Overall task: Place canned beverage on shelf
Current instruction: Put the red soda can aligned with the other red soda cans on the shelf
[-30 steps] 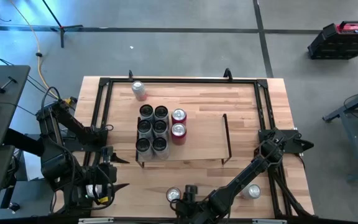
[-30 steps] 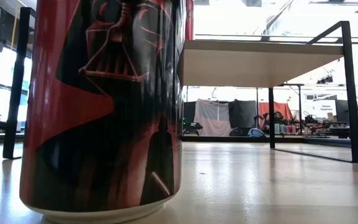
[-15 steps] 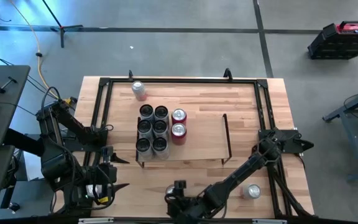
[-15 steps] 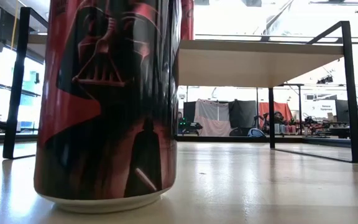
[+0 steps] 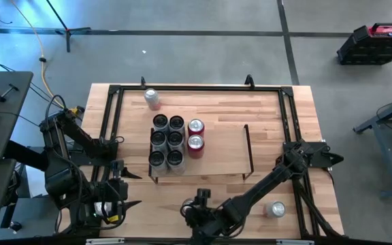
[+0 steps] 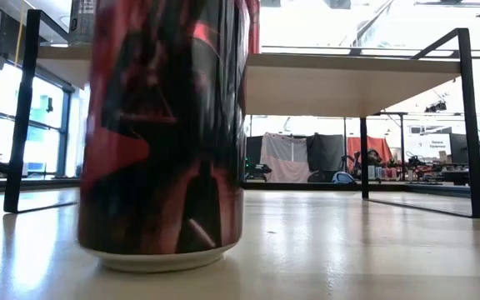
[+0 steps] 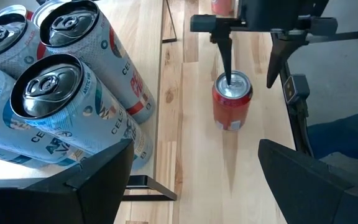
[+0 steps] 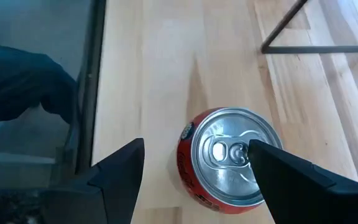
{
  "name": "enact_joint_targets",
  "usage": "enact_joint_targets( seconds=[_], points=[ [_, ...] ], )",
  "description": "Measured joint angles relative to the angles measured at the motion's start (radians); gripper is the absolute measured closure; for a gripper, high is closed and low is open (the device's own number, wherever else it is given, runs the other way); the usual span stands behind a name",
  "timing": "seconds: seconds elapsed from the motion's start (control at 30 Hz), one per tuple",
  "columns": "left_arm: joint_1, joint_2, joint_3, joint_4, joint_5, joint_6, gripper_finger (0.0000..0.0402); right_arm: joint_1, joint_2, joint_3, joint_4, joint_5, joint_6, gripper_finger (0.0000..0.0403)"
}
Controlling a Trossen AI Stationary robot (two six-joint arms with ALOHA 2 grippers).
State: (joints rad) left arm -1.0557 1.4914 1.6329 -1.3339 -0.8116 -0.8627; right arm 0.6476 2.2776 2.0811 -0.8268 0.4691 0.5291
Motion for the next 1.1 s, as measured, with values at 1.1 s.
enact_joint_targets(
  seconds=[1.1],
  points=[
    [-0.011,0.0,0.0,0.0,-0.006,-0.007,0.0067,-0.077,0.003,0.084,-0.102,-0.037,-0.011,0.0128]
  ],
)
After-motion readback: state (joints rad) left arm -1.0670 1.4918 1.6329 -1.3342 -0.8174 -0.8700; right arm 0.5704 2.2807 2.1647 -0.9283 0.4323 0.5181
